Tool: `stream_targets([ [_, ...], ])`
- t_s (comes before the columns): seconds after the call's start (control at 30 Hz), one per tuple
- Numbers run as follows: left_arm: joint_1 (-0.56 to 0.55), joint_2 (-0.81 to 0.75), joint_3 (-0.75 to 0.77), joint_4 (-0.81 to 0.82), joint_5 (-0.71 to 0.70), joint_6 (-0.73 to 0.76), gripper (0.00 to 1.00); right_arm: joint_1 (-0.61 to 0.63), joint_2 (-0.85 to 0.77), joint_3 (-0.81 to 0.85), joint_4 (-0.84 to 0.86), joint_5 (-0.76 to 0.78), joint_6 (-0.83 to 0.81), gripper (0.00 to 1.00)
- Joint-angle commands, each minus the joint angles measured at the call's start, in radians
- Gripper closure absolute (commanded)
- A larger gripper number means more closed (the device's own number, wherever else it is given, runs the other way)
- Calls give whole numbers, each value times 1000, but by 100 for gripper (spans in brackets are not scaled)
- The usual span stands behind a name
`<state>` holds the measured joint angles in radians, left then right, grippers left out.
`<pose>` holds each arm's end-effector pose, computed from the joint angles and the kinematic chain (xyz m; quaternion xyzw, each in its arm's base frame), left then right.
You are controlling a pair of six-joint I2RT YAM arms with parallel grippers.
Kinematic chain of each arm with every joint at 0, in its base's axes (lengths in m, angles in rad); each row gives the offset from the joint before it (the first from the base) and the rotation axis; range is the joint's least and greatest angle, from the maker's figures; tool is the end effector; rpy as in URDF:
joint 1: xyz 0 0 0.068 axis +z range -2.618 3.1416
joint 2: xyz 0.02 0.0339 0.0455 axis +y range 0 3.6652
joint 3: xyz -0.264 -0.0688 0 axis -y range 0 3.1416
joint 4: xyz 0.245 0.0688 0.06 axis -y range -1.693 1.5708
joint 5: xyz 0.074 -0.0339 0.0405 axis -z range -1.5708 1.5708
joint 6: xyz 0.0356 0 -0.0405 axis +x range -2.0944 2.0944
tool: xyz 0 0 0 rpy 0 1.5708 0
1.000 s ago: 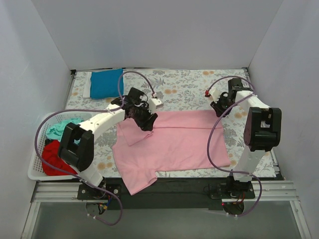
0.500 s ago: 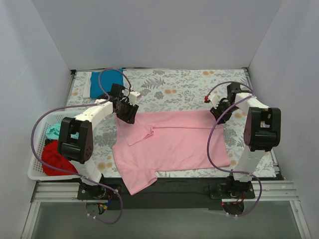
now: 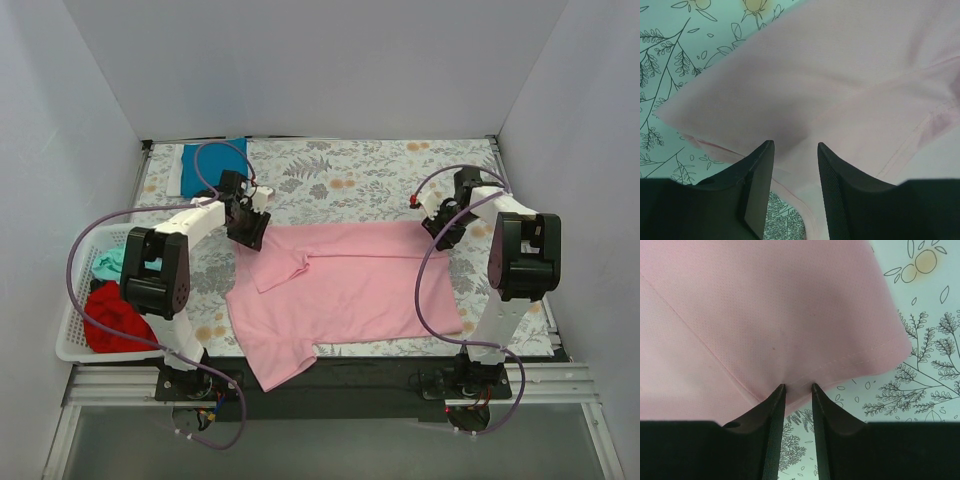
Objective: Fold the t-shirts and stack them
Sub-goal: Fold the tshirt
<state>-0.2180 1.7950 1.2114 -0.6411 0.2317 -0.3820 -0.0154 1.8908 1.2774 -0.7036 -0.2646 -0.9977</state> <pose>0.3429 -0.0843 0.1838 -0.0603 0.9768 -0.1593 0.1297 0.3652 0.0037 0.1672 -0.4785 0.8592 0.0536 0.1732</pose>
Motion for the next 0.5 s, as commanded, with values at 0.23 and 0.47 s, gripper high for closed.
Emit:
stream_targets([
  [0.23, 0, 107, 39, 64, -100, -23, 62, 6, 70, 30, 167, 107, 80, 69],
  [0.47, 2, 222, 141, 70, -127, -14, 65, 12, 80, 103, 196, 86, 191, 70],
])
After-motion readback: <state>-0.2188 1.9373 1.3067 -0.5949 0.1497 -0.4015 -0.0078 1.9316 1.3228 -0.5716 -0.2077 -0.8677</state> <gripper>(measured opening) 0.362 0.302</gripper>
